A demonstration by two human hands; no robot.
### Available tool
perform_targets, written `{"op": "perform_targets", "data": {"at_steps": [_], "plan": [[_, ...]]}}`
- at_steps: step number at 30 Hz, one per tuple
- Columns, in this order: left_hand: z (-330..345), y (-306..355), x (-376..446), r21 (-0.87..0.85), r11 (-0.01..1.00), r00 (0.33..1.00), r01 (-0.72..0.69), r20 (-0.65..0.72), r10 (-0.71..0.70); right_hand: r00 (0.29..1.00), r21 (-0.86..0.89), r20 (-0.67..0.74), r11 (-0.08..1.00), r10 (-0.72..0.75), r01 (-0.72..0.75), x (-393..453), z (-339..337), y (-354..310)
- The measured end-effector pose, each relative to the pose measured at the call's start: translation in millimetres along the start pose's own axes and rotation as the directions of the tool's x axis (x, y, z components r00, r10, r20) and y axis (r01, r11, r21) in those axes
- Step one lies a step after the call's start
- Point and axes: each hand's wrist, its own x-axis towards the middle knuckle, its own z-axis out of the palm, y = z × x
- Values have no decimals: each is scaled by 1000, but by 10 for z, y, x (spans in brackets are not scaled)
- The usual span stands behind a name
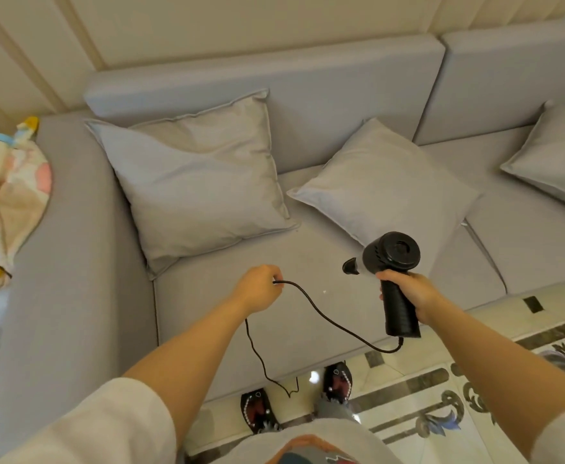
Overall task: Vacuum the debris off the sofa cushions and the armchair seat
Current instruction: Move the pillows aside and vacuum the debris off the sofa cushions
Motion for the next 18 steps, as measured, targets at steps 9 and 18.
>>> {"op": "perform_targets", "data": {"at_steps": [9,18], "plan": [[146,89,141,-33,991,992,127,-5,-127,999,-15,41,1000,-11,11,303,-80,-150],[425,150,105,-31,987,986,155,70,-152,997,-196,58,980,43,-31,518,-39,-25]]}}
